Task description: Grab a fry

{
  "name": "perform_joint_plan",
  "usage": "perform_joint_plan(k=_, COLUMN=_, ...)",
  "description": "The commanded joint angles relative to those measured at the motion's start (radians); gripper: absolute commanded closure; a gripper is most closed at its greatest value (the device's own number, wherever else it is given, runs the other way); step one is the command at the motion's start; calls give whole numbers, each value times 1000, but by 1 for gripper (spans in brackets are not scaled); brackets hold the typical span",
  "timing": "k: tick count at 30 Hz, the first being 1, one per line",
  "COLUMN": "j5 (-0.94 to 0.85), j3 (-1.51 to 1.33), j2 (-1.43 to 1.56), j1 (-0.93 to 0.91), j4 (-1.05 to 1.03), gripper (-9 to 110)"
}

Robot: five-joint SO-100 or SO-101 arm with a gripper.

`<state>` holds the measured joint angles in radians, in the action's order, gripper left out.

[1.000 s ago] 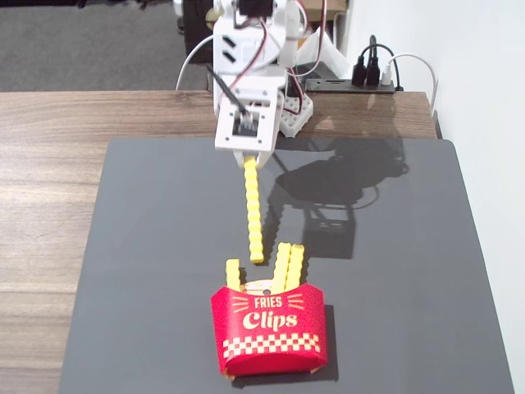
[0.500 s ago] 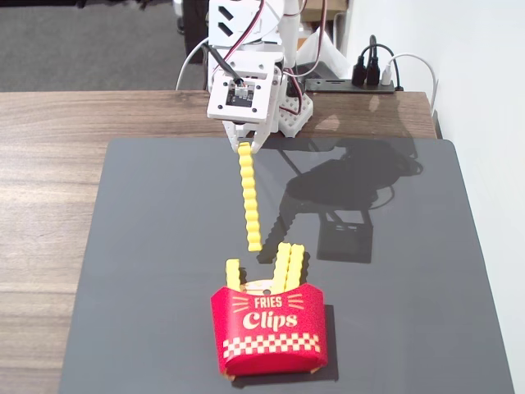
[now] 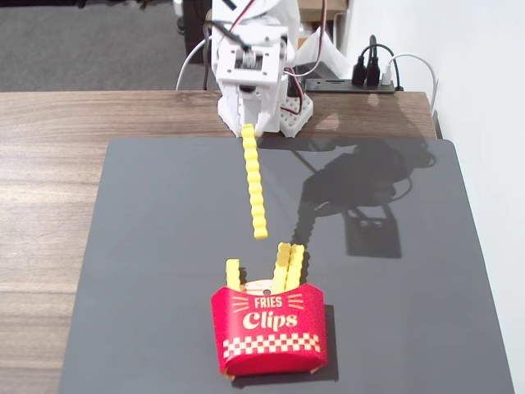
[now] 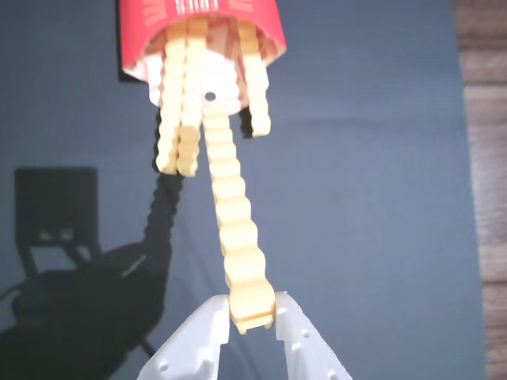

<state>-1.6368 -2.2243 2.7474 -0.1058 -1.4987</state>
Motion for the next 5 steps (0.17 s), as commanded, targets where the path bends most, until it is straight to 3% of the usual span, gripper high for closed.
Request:
perform_joint_plan(k=1, j5=-14, j3=75, j2=41, j1=6, j4=-34, gripper=98)
perform_joint_plan(k=5, j5=-28, j3=132, j2=61, j1=-6, j4=-63, gripper=98)
